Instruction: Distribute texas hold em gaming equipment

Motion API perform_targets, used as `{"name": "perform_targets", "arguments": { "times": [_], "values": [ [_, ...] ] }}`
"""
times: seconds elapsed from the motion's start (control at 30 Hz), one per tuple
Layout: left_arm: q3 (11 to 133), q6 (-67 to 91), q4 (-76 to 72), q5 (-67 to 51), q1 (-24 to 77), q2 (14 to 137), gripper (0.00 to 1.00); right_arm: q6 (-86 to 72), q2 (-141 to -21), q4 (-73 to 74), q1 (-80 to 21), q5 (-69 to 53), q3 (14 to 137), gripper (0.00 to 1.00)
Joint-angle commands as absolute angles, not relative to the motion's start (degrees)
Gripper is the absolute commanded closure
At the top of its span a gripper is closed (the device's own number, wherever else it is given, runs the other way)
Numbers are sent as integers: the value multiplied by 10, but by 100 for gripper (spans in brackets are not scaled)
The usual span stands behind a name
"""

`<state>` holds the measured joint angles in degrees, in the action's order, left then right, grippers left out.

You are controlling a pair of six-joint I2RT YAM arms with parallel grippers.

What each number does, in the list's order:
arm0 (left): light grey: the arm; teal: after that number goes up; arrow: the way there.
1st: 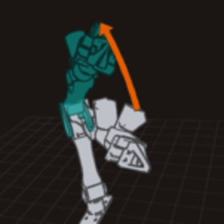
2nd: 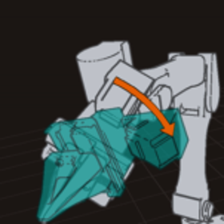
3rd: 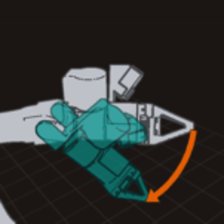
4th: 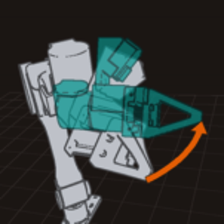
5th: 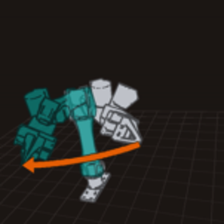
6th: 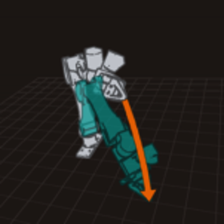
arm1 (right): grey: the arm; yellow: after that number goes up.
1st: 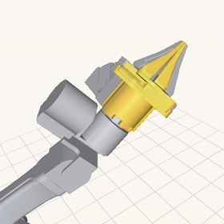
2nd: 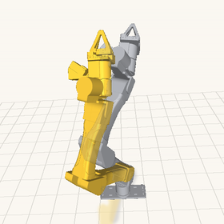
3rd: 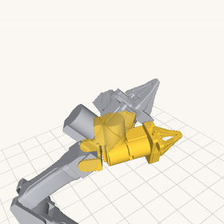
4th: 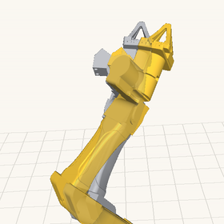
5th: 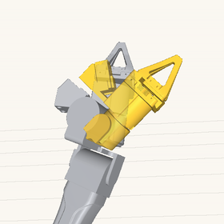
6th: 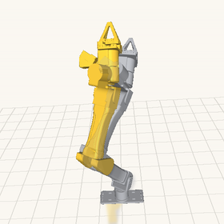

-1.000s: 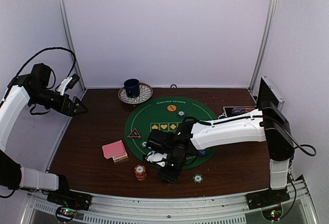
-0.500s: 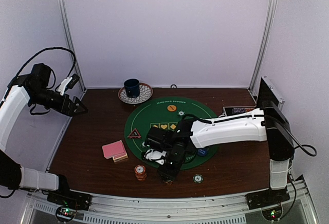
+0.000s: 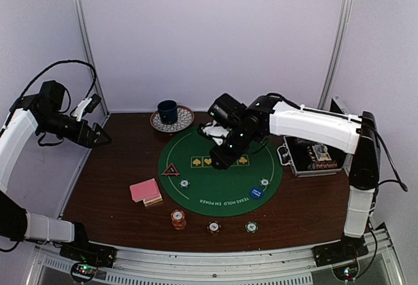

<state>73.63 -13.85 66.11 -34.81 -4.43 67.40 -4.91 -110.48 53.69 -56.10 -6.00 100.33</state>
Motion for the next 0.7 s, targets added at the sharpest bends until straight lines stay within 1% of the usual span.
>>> {"name": "perform_targets", "arguments": {
  "times": [0.0, 0.1, 0.27, 0.47, 0.67],
  "values": [
    [751, -145, 661, -357, -47, 670, 3, -64, -1124, 550, -477, -4, 1054, 81],
    [752, -145, 660, -358, -47, 672, 2, -67, -1159, 536, -428, 21, 1087, 81],
    [753, -146, 660, -360, -47, 674, 2, -69, -1242, 520, -365, 22, 1157, 81],
    [752, -148, 661, -358, -47, 678, 2, -76, -1358, 538, -326, 23, 1275, 81],
    [756, -150, 660, -362, -48, 685, 2, -83, -1422, 536, -303, 16, 1331, 80]
  ]
}}
